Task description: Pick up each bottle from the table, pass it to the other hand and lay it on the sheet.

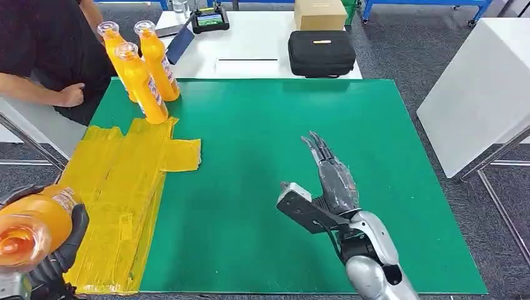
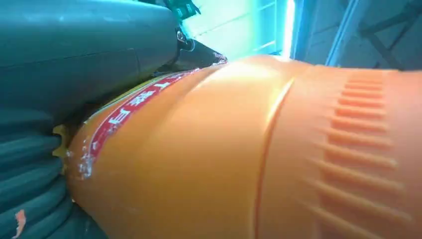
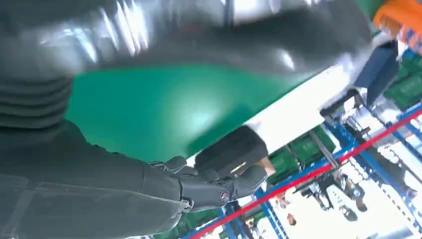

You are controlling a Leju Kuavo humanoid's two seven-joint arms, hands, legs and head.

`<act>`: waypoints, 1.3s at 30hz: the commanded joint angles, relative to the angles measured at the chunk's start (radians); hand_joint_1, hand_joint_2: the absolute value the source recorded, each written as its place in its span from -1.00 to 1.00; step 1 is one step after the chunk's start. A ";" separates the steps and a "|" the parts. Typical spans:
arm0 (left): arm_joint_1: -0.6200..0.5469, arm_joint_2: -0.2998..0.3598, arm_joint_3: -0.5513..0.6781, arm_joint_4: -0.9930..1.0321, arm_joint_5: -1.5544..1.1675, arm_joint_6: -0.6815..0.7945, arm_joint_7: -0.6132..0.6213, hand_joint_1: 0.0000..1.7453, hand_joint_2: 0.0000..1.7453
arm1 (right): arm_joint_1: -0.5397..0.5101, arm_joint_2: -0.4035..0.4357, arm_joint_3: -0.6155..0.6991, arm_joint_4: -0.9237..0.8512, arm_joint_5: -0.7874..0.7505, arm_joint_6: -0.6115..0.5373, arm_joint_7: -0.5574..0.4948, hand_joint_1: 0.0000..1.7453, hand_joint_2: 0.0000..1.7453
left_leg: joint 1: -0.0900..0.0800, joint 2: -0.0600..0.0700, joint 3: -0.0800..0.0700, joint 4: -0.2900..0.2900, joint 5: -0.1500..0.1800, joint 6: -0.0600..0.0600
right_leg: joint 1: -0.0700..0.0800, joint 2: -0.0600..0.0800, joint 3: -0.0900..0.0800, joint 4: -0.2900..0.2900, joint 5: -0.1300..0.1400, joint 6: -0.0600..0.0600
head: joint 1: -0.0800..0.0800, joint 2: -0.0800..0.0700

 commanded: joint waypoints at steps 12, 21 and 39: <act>-0.368 0.306 -0.435 0.813 -1.005 -0.219 0.493 1.00 1.00 | 0.187 -0.089 -0.177 -0.306 -0.094 -0.088 -0.205 -1.00 -1.00 | 0.000 -0.009 0.006 -0.004 0.002 -0.004 | 0.000 -0.009 0.007 -0.003 -0.001 0.000 | 0.000 0.000; -0.580 0.242 -0.507 1.013 -1.042 -0.367 0.614 1.00 1.00 | 0.177 -0.122 -0.150 -0.299 -0.089 -0.053 -0.209 -1.00 -1.00 | 0.001 -0.005 0.004 -0.001 0.002 -0.004 | 0.001 -0.006 0.006 -0.001 0.000 0.001 | -0.001 0.000; -0.549 0.157 -0.309 1.094 -0.989 -0.497 0.684 -1.00 -1.00 | 0.168 -0.141 -0.134 -0.272 -0.085 -0.039 -0.186 -1.00 -1.00 | 0.001 0.000 0.007 -0.002 0.002 -0.004 | 0.000 -0.002 0.009 -0.002 0.002 0.001 | 0.000 0.000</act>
